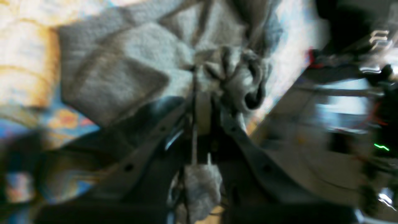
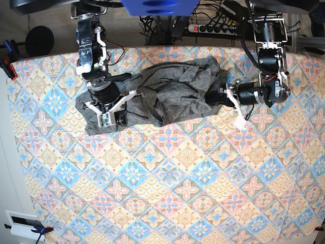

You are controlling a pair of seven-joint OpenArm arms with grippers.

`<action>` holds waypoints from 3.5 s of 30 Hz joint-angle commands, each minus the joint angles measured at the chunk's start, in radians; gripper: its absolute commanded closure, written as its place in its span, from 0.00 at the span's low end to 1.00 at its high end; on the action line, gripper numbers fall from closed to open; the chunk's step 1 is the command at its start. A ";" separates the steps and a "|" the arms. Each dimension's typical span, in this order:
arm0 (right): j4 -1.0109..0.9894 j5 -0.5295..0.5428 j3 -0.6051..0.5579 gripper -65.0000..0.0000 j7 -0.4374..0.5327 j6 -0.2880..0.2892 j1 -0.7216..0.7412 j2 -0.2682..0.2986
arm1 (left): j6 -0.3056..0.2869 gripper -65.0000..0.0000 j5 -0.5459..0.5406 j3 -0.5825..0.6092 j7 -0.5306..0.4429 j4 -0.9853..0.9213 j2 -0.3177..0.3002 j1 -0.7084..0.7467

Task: Layout the t-shirt on the table in an organized manner, then fold the t-shirt properly
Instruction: 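Release the right gripper's end and move it over the folded bundle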

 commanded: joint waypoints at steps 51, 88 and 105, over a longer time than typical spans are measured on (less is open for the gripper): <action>-0.240 0.368 -0.374 1.00 -0.276 0.006 0.172 0.208 | 0.002 1.00 0.324 -0.004 -0.223 0.143 -0.005 0.105; 0.033 0.370 -0.448 1.00 -0.409 0.006 0.170 0.107 | 0.002 1.00 0.324 -0.003 -0.224 0.144 -0.005 0.105; 0.016 0.089 -0.440 1.00 -0.494 0.006 0.166 0.257 | 0.002 1.00 0.324 -0.003 -0.232 0.143 -0.005 0.112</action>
